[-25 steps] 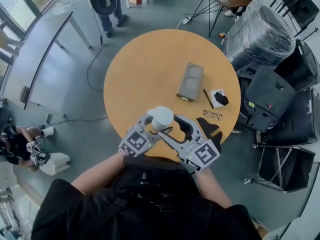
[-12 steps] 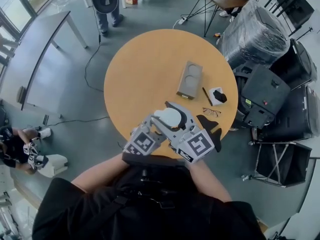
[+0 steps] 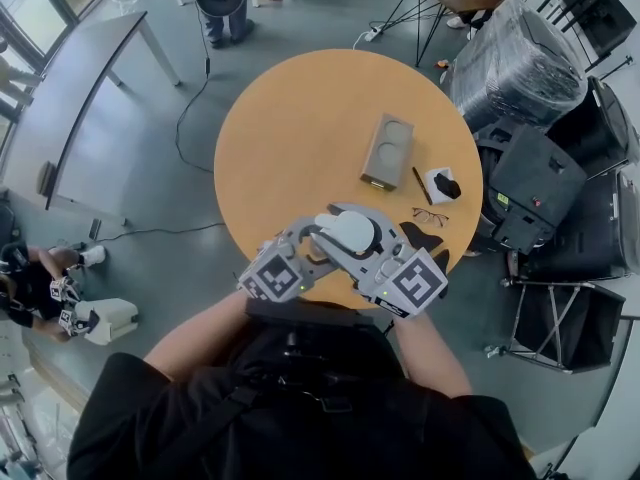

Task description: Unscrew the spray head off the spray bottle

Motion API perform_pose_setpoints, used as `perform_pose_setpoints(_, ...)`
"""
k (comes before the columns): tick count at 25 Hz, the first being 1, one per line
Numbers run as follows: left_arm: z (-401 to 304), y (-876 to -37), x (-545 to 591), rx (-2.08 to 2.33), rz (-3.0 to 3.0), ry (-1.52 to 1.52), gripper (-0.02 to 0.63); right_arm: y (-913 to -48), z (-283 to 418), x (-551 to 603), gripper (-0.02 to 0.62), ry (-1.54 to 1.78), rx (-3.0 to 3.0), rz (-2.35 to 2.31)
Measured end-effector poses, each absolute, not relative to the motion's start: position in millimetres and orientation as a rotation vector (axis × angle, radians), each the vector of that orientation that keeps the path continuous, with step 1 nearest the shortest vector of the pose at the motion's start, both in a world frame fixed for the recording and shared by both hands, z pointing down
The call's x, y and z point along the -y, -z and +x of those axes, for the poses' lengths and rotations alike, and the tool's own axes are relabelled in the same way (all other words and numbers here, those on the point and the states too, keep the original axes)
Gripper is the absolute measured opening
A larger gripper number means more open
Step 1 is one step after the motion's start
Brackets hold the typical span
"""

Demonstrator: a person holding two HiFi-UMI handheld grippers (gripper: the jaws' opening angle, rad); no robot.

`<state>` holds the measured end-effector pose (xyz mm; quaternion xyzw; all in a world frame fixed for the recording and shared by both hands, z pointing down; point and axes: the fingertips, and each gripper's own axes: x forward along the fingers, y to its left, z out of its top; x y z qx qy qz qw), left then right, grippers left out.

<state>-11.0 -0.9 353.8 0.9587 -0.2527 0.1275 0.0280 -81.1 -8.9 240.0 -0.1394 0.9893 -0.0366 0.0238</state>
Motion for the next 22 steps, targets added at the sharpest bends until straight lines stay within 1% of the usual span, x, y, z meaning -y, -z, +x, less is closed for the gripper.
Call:
perform_pose_setpoints(5, -6.9, -347.8, -10.3, 0.634, 2.99, -0.366, 0.298, -236.2, -80.1, -3.7, 0.189, 0.116, -3.099, -0.242)
perform_pose_setpoints(9, 4.7, -345.4, -35.1, 0.288, 2.985, -0.273, 0.298, -232.8, -78.9, -26.4, 0.187, 0.145, -3.132, 0.073)
perform_pose_setpoints(14, 9.8, -339.0, -67.4, -0.105, 2.983, -0.279, 0.298, -221.5, -73.8, -61.7, 0.19, 0.247, -3.068, 0.496)
perform_pose_setpoints(16, 12.4, -337.0, -69.0, -0.132, 2.992, -0.292, 0.298, -219.0, -72.1, -65.2, 0.189, 0.234, -3.063, 0.549)
perform_pose_setpoints(18, 13.6, -333.1, -61.6, -0.075, 2.995, -0.27, 0.298, -215.9, -72.2, -56.6, 0.19, 0.223, -3.067, 0.484)
perform_pose_setpoints(19, 13.8, -331.1, -56.6, -0.033, 2.995, -0.255, 0.298, -215.0, -72.9, -49.9, 0.197, 0.216, -3.076, 0.425)
perform_pose_setpoints(21, 13.9, -328.6, -47.5, 0.043, 3.003, -0.243, 0.299, -215.3, -73.6, -36.7, 0.283, 0.198, -3.101, 0.31)
perform_pose_setpoints(22, 13.9, -328.2, -43.7, 0.075, 3.007, -0.244, 0.299, -215.7, -73.2, -30.2, 0.3, 0.183, -3.106, 0.26)
